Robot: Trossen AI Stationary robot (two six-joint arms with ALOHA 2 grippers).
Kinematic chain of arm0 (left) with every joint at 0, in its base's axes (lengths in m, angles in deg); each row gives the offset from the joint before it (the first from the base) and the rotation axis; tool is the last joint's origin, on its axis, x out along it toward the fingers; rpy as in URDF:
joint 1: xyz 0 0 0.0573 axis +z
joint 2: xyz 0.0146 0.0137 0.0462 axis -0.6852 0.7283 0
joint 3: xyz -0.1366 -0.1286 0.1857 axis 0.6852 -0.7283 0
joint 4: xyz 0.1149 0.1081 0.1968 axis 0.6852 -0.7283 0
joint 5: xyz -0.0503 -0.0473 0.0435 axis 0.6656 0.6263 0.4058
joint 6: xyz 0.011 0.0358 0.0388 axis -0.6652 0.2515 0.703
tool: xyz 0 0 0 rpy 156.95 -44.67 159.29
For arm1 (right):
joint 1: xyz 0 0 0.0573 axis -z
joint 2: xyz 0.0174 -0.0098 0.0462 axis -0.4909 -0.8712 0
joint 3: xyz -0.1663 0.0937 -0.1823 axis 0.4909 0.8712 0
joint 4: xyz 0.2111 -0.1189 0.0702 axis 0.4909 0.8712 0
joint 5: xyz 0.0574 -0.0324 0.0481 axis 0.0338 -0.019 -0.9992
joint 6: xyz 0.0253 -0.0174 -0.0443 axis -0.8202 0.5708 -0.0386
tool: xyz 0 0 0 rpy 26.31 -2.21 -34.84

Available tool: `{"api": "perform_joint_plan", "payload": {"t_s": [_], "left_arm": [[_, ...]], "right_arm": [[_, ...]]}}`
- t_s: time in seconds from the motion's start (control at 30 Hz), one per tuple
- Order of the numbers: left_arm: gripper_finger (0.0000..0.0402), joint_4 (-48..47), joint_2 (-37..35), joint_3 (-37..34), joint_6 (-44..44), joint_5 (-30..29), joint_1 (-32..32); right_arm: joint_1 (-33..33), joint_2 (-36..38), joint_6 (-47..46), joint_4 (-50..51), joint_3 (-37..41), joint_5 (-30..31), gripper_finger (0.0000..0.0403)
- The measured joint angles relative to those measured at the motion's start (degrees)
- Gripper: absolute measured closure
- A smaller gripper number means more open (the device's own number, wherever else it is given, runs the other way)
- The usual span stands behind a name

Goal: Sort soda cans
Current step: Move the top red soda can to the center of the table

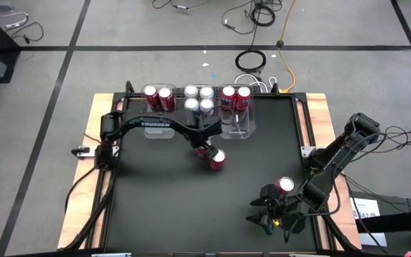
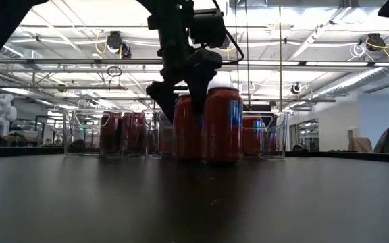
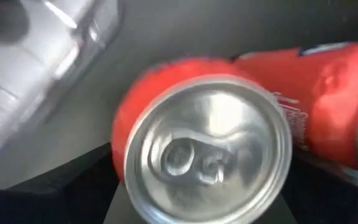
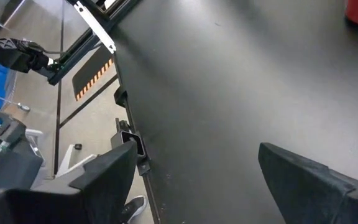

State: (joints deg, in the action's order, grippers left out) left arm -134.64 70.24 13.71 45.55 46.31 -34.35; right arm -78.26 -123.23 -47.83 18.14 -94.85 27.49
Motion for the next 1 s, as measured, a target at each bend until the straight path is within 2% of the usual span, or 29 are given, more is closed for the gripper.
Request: {"api": "perform_joint_plan", "payload": {"t_s": [0.23, 0.5, 0.67, 0.77, 0.87, 1.0], "left_arm": [[0.0006, -3.58, -4.65, 0.0, 0.84, -0.69, -0.35], [0.0006, -10.73, -15.23, 0.09, 3.19, -0.36, -1.75], [0.0006, -22.56, -20.85, 0.13, 1.79, 0.11, -6.17], [0.0006, -25.97, -22.91, 0.09, 0.1, -1.46, -10.81], [0.0006, -20.98, -25.19, -1.58, 2.44, -7.46, -18.27], [0.0006, -4.04, -29.09, -10.96, 4.52, -18.15, -28.16]], "right_arm": [[0.0, 0.0, 0.24, 0.0, 0.0, 0.0, 0.0074], [0.07, 0.0, -0.33, -0.28, 0.0, 0.02, 0.0074], [0.49, 0.0, -1.96, -0.5, 0.0, 0.18, 0.0074], [1.49, 0.0, -1.92, -0.39, 0.0, 0.43, 0.0074], [3.07, 0.0, -1.92, -0.53, 0.0, 0.48, 0.0074], [5.17, 0.0, -1.64, -1.05, 0.0, 0.65, 0.0074]]}}
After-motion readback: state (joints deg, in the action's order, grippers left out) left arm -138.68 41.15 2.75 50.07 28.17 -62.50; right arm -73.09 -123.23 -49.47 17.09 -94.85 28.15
